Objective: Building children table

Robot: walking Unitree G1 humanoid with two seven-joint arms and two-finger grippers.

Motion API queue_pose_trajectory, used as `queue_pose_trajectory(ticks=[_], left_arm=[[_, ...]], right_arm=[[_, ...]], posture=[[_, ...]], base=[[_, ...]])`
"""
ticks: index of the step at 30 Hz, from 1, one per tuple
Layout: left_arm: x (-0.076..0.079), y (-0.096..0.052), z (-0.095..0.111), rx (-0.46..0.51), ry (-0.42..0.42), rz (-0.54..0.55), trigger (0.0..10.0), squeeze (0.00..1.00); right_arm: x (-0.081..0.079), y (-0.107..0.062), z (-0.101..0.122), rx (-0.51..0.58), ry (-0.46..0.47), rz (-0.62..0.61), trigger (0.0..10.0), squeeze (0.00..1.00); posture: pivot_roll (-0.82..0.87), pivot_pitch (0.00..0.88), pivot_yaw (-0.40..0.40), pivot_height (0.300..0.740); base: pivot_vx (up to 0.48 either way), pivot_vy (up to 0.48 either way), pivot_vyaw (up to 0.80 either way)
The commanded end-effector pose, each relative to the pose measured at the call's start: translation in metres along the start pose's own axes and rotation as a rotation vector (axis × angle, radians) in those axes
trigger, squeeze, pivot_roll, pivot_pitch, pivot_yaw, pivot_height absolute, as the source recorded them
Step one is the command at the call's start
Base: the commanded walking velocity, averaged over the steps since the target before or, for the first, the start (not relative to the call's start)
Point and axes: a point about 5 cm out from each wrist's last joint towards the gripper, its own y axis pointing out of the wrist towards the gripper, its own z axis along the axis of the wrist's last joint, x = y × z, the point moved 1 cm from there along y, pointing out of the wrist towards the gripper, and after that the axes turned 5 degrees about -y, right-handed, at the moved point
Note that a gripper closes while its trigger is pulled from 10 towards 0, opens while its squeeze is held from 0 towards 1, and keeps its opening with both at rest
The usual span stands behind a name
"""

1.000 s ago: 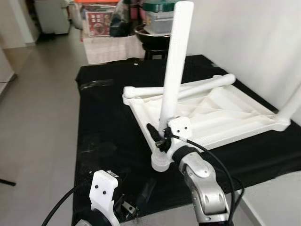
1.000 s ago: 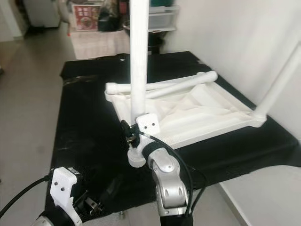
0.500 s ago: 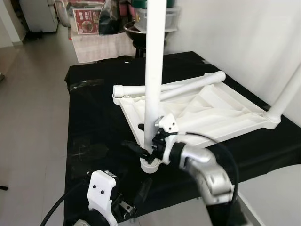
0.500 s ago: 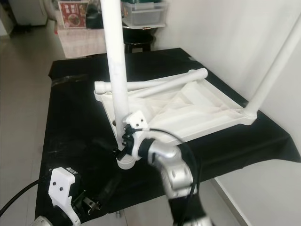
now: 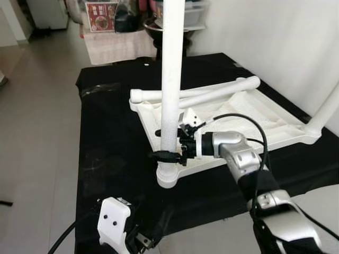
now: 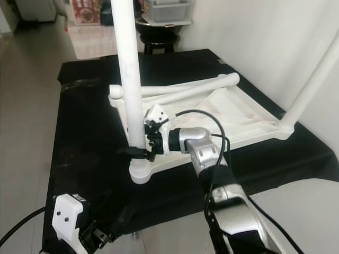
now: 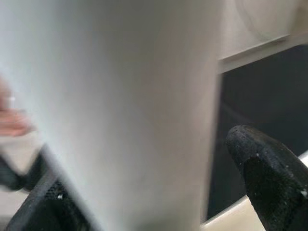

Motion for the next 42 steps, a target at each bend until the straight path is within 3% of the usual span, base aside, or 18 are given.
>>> queue_pose_trajectory(ticks=[1, 2, 13, 19, 20, 21, 23, 24, 25, 28, 32, 33, 34, 37, 38, 39, 40, 42], left_arm=[[0.004, -0.003, 0.0, -0.012, -0.005, -0.006, 10.0, 0.0], [0.005, -0.003, 0.0, -0.014, -0.006, -0.007, 10.0, 0.0], [0.007, -0.004, -0.001, -0.022, -0.012, -0.009, 10.0, 0.0], [0.004, -0.003, -0.001, -0.022, -0.011, -0.004, 10.0, 0.0], [0.003, -0.003, -0.001, -0.021, -0.01, -0.003, 10.0, 0.0], [0.001, -0.003, -0.001, -0.021, -0.008, -0.002, 10.0, 0.0], [0.001, -0.003, -0.001, -0.021, -0.008, -0.002, 10.0, 0.0], [-0.003, -0.002, -0.001, -0.021, -0.005, -0.001, 10.0, 0.0], [-0.006, -0.001, -0.001, -0.022, -0.001, -0.005, 10.0, 0.0], [-0.01, 0.001, -0.002, -0.026, 0.001, -0.01, 10.0, 0.0], [-0.015, 0.006, -0.004, -0.026, 0.006, -0.017, 10.0, 0.0], [-0.015, 0.007, -0.004, -0.022, 0.007, -0.014, 10.0, 0.0], [-0.015, 0.008, -0.004, -0.02, 0.008, -0.012, 10.0, 0.0], [-0.016, 0.008, -0.004, -0.018, 0.01, -0.005, 10.0, 0.0], [-0.016, 0.007, -0.005, -0.019, 0.01, -0.004, 10.0, 0.0], [-0.016, 0.007, -0.005, -0.019, 0.01, -0.004, 10.0, 0.0], [-0.016, 0.006, -0.005, -0.022, 0.01, -0.004, 10.0, 0.0], [-0.016, 0.006, -0.005, -0.024, 0.008, -0.007, 10.0, 0.0]], right_arm=[[0.001, -0.005, 0.005, 0.051, 0.012, 0.047, 5.8, 0.0], [0.001, -0.005, 0.005, 0.058, 0.018, 0.056, 0.0, 0.0], [0.005, -0.012, -0.005, 0.074, 0.038, -0.014, 0.0, 0.0], [0.001, -0.025, -0.022, 0.067, -0.009, -0.247, 0.0, 0.0], [-0.002, -0.025, -0.029, 0.045, -0.013, -0.361, 0.0, 0.0], [-0.004, -0.024, -0.041, -0.022, 0.018, -0.663, 0.0, 0.0], [-0.004, -0.024, -0.041, -0.022, 0.018, -0.663, 0.0, 0.0], [-0.028, -0.02, -0.058, -0.094, 0.086, -0.885, 0.0, 0.0], [-0.053, -0.011, -0.061, -0.133, 0.087, -0.993, 0.0, 0.0], [-0.059, -0.006, -0.058, -0.124, 0.077, -1.036, 0.0, 0.0], [-0.052, 0.014, -0.052, -0.08, 0.03, -0.91, 0.0, 0.0], [-0.052, 0.018, -0.053, -0.083, 0.03, -0.893, 4.1, 0.0], [-0.052, 0.02, -0.053, -0.085, 0.031, -0.888, 10.0, 0.0], [-0.057, 0.027, -0.05, -0.084, 0.029, -0.836, 10.0, 0.0], [-0.057, 0.031, -0.047, -0.062, 0.035, -0.781, 10.0, 0.56], [-0.057, 0.031, -0.047, -0.062, 0.035, -0.781, 10.0, 0.56], [-0.053, 0.032, -0.042, -0.015, 0.055, -0.73, 10.0, 1.0], [-0.052, 0.033, -0.034, 0.031, 0.074, -0.671, 10.0, 1.0]], posture=[[0.11, 0.2, -0.052, 0.74], [0.11, 0.2, -0.052, 0.74], [0.1, 0.2, -0.055, 0.74], [0.08, 0.187, -0.066, 0.74], [0.07, 0.185, -0.066, 0.74], [0.06, 0.176, -0.058, 0.74], [0.06, 0.176, -0.058, 0.74], [0.03, 0.166, -0.042, 0.74], [0.03, 0.153, -0.027, 0.74], [0.02, 0.123, -0.023, 0.74], [0.04, 0.104, -0.044, 0.74], [0.04, 0.098, -0.045, 0.74], [0.05, 0.097, -0.047, 0.74], [0.05, 0.093, -0.046, 0.74], [0.05, 0.091, -0.043, 0.74], [0.05, 0.091, -0.043, 0.74], [0.06, 0.09, -0.042, 0.74], [0.06, 0.09, -0.042, 0.74]], base=[[0.0, 0.0, 0.0], [0.0, 0.0, 0.0], [0.0, 0.0, 0.0], [0.0, 0.0, 0.0], [0.0, 0.0, 0.0], [0.0, 0.0, 0.0], [0.0, 0.0, 0.0], [0.0, 0.0, 0.0], [0.0, 0.0, 0.0], [0.0, 0.0, 0.0], [0.0, 0.0, 0.0], [0.0, 0.0, 0.0], [0.0, 0.0, 0.0], [0.0, 0.0, 0.0], [0.0, 0.0, 0.0], [0.0, 0.0, 0.0], [0.0, 0.0, 0.0], [0.0, 0.0, 0.0]])
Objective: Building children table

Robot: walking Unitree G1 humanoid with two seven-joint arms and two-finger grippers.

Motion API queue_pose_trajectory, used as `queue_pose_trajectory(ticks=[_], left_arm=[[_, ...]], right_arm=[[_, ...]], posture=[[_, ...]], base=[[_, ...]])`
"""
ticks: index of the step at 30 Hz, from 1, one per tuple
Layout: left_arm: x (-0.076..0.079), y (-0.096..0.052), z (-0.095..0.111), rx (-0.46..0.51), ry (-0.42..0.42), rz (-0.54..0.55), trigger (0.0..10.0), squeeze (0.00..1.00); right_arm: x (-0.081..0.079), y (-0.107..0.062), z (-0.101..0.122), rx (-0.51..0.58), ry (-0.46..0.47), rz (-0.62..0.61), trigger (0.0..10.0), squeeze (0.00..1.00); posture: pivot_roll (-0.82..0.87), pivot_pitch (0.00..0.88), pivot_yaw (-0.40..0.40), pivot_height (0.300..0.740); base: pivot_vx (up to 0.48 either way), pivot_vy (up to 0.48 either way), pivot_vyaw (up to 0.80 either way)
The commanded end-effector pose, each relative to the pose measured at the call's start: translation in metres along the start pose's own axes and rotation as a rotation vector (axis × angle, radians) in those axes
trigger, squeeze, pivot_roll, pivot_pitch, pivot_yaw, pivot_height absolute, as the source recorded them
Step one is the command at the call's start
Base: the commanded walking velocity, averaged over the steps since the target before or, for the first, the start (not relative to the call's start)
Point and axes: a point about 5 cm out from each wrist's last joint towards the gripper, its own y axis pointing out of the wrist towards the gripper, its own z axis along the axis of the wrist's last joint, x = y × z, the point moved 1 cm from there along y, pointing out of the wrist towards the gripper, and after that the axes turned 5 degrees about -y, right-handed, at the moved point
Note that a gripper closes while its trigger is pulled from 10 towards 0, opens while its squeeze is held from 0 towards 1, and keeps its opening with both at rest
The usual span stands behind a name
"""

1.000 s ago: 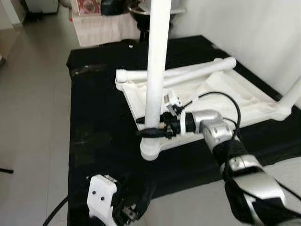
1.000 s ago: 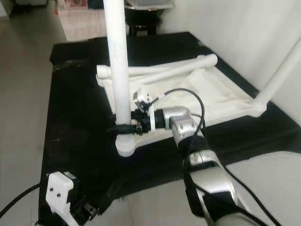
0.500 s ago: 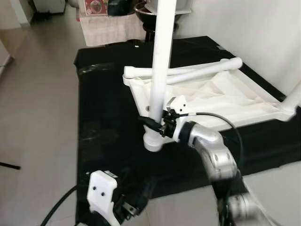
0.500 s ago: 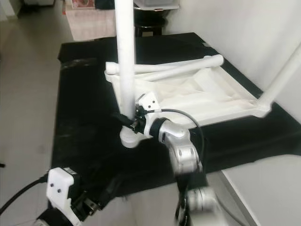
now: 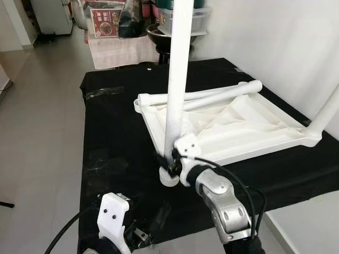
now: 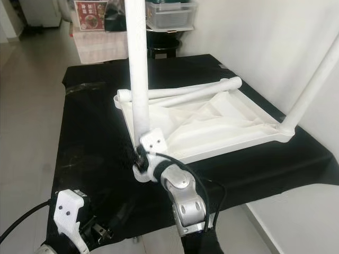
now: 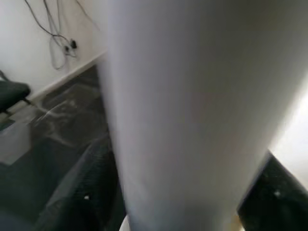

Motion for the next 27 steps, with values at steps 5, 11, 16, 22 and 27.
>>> queue_pose_trajectory(ticks=[5, 11, 16, 22, 27], left_arm=[[0.003, -0.002, -0.002, -0.007, -0.012, -0.018, 10.0, 0.0], [0.011, -0.005, -0.002, -0.01, -0.022, -0.029, 10.0, 0.0], [0.015, -0.009, -0.002, -0.017, -0.027, -0.029, 10.0, 0.0], [0.024, -0.015, -0.001, -0.034, -0.042, -0.041, 10.0, 0.0], [0.026, -0.016, -0.001, -0.038, -0.045, -0.045, 10.0, 0.0]], right_arm=[[0.002, -0.001, 0.027, 0.123, -0.058, 0.36, 10.0, 0.83], [0.02, -0.002, 0.032, 0.075, -0.196, 0.66, 10.0, 0.0], [0.031, 0.005, 0.041, 0.062, -0.216, 0.699, 10.0, 0.0], [0.05, 0.016, 0.067, 0.13, -0.119, 0.713, 4.9, 0.0], [0.056, 0.011, 0.069, 0.15, -0.078, 0.784, 0.0, 0.0]], posture=[[0.06, 0.101, -0.039, 0.74], [0.08, 0.13, -0.036, 0.74], [0.09, 0.143, -0.037, 0.74], [0.1, 0.19, -0.045, 0.74], [0.11, 0.197, -0.045, 0.74]], base=[[0.0, 0.0, 0.0], [0.0, 0.0, 0.0], [0.0, 0.0, 0.0], [0.0, 0.0, 0.0], [0.0, 0.0, 0.0]])
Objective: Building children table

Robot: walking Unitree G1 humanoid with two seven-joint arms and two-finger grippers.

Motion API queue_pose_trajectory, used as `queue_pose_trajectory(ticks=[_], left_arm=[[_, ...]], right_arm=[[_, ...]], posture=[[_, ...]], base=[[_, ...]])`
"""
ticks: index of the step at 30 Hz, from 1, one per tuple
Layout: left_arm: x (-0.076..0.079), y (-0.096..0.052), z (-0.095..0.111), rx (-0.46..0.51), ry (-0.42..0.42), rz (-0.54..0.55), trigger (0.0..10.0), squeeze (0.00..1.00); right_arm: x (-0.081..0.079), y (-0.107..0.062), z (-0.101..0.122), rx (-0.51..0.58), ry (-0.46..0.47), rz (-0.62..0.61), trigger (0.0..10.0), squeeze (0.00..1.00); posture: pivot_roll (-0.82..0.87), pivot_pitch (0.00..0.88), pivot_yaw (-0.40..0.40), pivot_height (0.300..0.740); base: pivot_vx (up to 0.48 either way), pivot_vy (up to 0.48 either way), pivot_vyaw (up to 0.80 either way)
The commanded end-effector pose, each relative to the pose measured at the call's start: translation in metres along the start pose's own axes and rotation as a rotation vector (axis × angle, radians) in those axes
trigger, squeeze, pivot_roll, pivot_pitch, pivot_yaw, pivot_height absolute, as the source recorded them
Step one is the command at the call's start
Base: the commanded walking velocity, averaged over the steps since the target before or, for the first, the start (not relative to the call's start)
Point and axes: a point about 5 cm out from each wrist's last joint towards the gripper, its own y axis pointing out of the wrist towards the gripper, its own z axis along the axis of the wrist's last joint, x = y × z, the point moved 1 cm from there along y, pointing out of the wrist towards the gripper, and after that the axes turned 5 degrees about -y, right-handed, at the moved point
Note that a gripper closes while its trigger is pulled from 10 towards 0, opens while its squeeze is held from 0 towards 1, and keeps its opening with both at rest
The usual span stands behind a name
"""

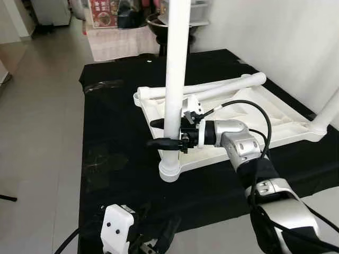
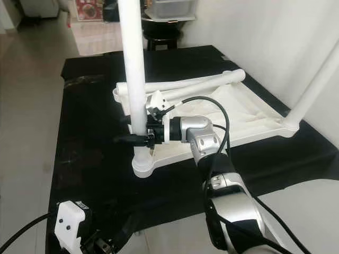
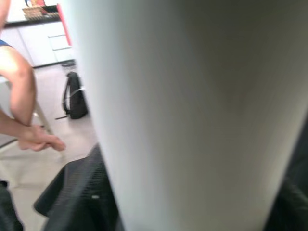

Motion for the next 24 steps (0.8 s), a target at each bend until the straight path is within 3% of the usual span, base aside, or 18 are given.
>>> queue_pose_trajectory(ticks=[1, 7, 10, 11, 12, 15, 16, 17, 18, 19, 20, 21, 24], left_arm=[[0.002, -0.002, -0.001, -0.024, 0.002, -0.005, 10.0, 0.0], [0.002, -0.001, -0.001, -0.025, -0.001, -0.009, 10.0, 0.0], [0.001, 0.0, -0.002, -0.023, -0.003, -0.011, 10.0, 0.0], [0.001, 0.0, -0.002, -0.023, -0.003, -0.011, 10.0, 0.0], [0.001, 0.001, -0.002, -0.021, -0.003, -0.011, 10.0, 0.0], [0.0, 0.001, -0.002, -0.021, -0.003, -0.01, 10.0, 0.0], [-0.001, 0.002, -0.002, -0.019, -0.002, -0.011, 10.0, 0.0], [-0.001, 0.002, -0.002, -0.019, -0.002, -0.011, 10.0, 0.0], [-0.004, 0.002, -0.001, -0.018, -0.001, -0.01, 10.0, 0.0], [-0.007, 0.003, -0.001, -0.018, 0.0, -0.014, 10.0, 0.0], [-0.007, 0.003, -0.001, -0.018, 0.0, -0.014, 10.0, 0.0], [-0.009, 0.004, -0.001, -0.017, 0.0, -0.017, 10.0, 0.0], [-0.01, 0.004, 0.0, -0.017, 0.0, -0.019, 10.0, 0.0]], right_arm=[[0.0, -0.005, 0.001, 0.014, 0.002, 0.035, 0.0, 0.0], [-0.001, -0.017, -0.005, 0.015, 0.011, 0.027, 0.0, 0.0], [-0.004, -0.028, -0.021, -0.01, 0.002, -0.08, 0.0, 0.0], [-0.004, -0.028, -0.021, -0.01, 0.002, -0.08, 0.0, 0.0], [-0.007, -0.028, -0.032, -0.032, 0.017, -0.193, 0.0, 0.0], [-0.009, -0.029, -0.04, -0.048, 0.028, -0.272, 0.0, 0.0], [-0.015, -0.025, -0.054, -0.059, 0.04, -0.522, 0.0, 0.0], [-0.015, -0.025, -0.054, -0.059, 0.04, -0.522, 0.0, 0.0], [-0.033, -0.024, -0.072, -0.105, 0.115, -0.796, 0.0, 0.0], [-0.057, -0.022, -0.077, -0.158, 0.121, -0.958, 0.0, 0.0], [-0.057, -0.022, -0.077, -0.158, 0.121, -0.958, 0.0, 0.0], [-0.073, -0.023, -0.077, -0.189, 0.121, -1.062, 0.0, 0.0], [-0.081, -0.022, -0.075, -0.199, 0.114, -1.079, 0.0, 0.0]], posture=[[0.1, 0.197, -0.045, 0.74], [0.09, 0.19, -0.043, 0.74], [0.07, 0.181, -0.052, 0.74], [0.07, 0.181, -0.052, 0.74], [0.06, 0.178, -0.058, 0.74], [0.06, 0.178, -0.058, 0.74], [0.05, 0.175, -0.057, 0.74], [0.05, 0.175, -0.057, 0.74], [0.03, 0.176, -0.049, 0.74], [0.02, 0.165, -0.036, 0.74], [0.02, 0.165, -0.036, 0.74], [0.02, 0.165, -0.036, 0.74], [0.02, 0.165, -0.036, 0.74]], base=[[0.0, 0.0, 0.0], [0.0, 0.0, 0.0], [0.0, 0.0, 0.0], [0.0, 0.0, 0.0], [0.0, 0.0, 0.0], [0.0, 0.0, 0.0], [0.0, 0.0, 0.0], [0.0, 0.0, 0.0], [0.0, 0.0, 0.0], [0.0, 0.0, 0.0], [0.0, 0.0, 0.0], [0.0, 0.0, 0.0], [0.0, 0.0, 0.0]])
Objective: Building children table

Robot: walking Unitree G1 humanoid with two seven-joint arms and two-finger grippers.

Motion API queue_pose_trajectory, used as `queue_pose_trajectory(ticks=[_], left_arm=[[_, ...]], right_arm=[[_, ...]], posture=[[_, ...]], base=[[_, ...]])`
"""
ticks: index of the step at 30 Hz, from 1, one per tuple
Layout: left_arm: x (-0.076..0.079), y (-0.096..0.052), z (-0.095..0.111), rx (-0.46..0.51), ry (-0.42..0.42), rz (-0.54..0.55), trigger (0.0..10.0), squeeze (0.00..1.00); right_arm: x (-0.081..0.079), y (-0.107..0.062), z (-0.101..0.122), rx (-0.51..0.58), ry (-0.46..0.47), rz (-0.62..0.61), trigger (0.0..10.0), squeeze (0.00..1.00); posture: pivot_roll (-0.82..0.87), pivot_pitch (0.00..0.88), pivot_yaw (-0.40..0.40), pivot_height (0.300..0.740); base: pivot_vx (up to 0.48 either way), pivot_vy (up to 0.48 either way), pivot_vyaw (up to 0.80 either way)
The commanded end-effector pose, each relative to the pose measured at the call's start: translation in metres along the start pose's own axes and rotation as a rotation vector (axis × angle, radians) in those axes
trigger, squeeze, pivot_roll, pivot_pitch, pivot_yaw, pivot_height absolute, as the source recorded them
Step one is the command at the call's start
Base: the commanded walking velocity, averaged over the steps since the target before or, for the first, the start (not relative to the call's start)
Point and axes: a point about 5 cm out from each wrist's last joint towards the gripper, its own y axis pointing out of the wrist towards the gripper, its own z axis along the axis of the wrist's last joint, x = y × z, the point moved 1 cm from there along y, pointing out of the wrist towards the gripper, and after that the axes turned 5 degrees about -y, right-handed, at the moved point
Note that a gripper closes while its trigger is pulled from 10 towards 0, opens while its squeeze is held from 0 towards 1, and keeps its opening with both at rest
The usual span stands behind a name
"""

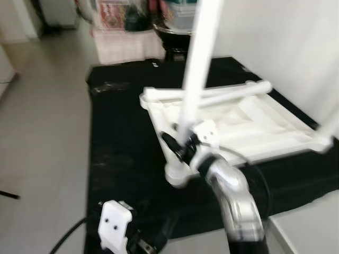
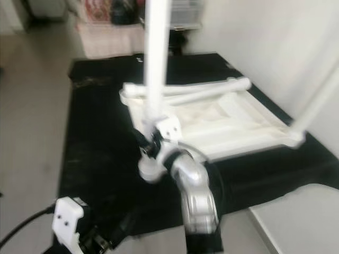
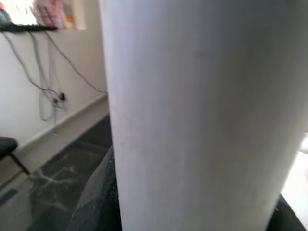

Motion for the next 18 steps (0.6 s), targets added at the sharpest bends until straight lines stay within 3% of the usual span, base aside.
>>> queue_pose_trajectory(ticks=[1, 2, 3, 6, 7, 9, 10, 11, 12, 14, 16, 17, 18], left_arm=[[-0.001, -0.001, -0.004, -0.028, -0.008, -0.004, 10.0, 0.0], [-0.002, -0.001, -0.005, -0.029, -0.008, -0.006, 10.0, 0.0], [-0.005, 0.002, -0.005, -0.029, -0.008, -0.011, 10.0, 0.0], [-0.007, 0.004, -0.006, -0.029, -0.009, -0.015, 10.0, 0.0], [-0.009, 0.006, -0.006, -0.025, -0.008, -0.011, 10.0, 0.0], [-0.009, 0.006, -0.006, -0.025, -0.008, -0.011, 10.0, 0.0], [-0.01, 0.007, -0.006, -0.02, -0.007, -0.006, 10.0, 0.0], [-0.01, 0.007, -0.005, -0.016, -0.006, -0.001, 10.0, 0.0], [-0.01, 0.007, -0.005, -0.016, -0.006, -0.001, 10.0, 0.0], [-0.01, 0.007, -0.005, -0.012, -0.006, 0.001, 10.0, 0.0], [-0.01, 0.007, -0.005, -0.012, -0.006, 0.001, 10.0, 0.0], [-0.008, 0.006, -0.004, -0.012, -0.008, -0.002, 10.0, 0.0], [-0.008, 0.006, -0.004, -0.012, -0.008, -0.002, 10.0, 0.0]], right_arm=[[0.005, -0.013, -0.038, -0.194, 0.006, -0.076, 0.0, 0.0], [0.0, -0.012, -0.033, -0.176, -0.003, -0.051, 0.0, 0.0], [-0.008, -0.001, -0.032, -0.175, -0.005, 0.012, 9.1, 0.0], [-0.013, 0.005, -0.031, -0.178, -0.008, 0.052, 9.1, 0.0], [-0.019, 0.013, -0.027, -0.154, 0.005, 0.12, 10.0, 0.0], [-0.019, 0.013, -0.027, -0.154, 0.005, 0.12, 10.0, 0.0], [-0.021, 0.018, -0.019, -0.121, 0.046, 0.162, 10.0, 1.0], [-0.023, 0.023, -0.004, -0.042, 0.076, 0.325, 10.0, 1.0], [-0.023, 0.023, -0.004, -0.042, 0.076, 0.325, 10.0, 1.0], [-0.022, 0.025, 0.016, 0.048, 0.062, 0.53, 10.0, 0.94], [-0.022, 0.025, 0.016, 0.048, 0.062, 0.53, 10.0, 0.94], [-0.013, 0.023, 0.019, 0.051, -0.005, 0.673, 10.0, 0.0], [-0.013, 0.023, 0.019, 0.051, -0.005, 0.673, 10.0, 0.0]], posture=[[0.02, 0.165, -0.036, 0.74], [0.01, 0.163, -0.033, 0.74], [0.02, 0.121, -0.037, 0.74], [0.02, 0.12, -0.037, 0.74], [0.02, 0.114, -0.039, 0.74], [0.02, 0.114, -0.039, 0.74], [0.02, 0.112, -0.043, 0.74], [0.03, 0.113, -0.048, 0.74], [0.03, 0.113, -0.048, 0.74], [0.03, 0.114, -0.05, 0.74], [0.03, 0.114, -0.05, 0.74], [0.04, 0.127, -0.051, 0.74], [0.04, 0.127, -0.051, 0.74]], base=[[0.0, 0.0, 0.0], [0.0, 0.0, 0.0], [0.0, 0.0, 0.0], [0.0, 0.0, 0.0], [0.0, 0.0, 0.0], [0.0, 0.0, 0.0], [0.0, 0.0, 0.0], [0.0, 0.0, 0.0], [0.0, 0.0, 0.0], [0.0, 0.0, 0.0], [0.0, 0.0, 0.0], [0.0, 0.0, 0.0], [0.0, 0.0, 0.0]])
